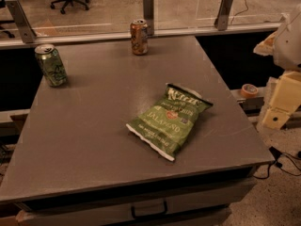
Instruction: Move green jalapeno chip bag near orange can
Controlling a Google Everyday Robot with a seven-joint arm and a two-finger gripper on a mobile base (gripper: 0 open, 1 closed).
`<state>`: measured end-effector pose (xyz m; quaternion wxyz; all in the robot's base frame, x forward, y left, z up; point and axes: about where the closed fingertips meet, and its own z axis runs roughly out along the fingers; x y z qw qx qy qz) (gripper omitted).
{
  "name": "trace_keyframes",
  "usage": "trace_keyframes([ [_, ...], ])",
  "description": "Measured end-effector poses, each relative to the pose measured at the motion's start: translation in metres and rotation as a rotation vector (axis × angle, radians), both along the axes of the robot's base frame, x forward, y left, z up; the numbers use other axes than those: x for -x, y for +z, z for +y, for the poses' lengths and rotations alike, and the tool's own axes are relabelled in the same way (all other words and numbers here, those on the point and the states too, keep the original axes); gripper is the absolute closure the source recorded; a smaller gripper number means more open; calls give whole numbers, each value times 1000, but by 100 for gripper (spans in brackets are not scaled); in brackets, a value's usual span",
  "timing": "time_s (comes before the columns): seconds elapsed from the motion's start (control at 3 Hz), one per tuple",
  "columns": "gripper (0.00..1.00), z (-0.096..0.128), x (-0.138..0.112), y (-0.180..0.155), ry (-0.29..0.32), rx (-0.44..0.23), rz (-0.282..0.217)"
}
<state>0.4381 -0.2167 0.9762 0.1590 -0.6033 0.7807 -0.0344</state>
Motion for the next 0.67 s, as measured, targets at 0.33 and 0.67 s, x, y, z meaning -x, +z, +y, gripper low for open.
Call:
trace_keyframes([
  [0.33,0,0,0,0,0,0,0],
  [0.67,0,2,-2,0,5,-13,-9],
])
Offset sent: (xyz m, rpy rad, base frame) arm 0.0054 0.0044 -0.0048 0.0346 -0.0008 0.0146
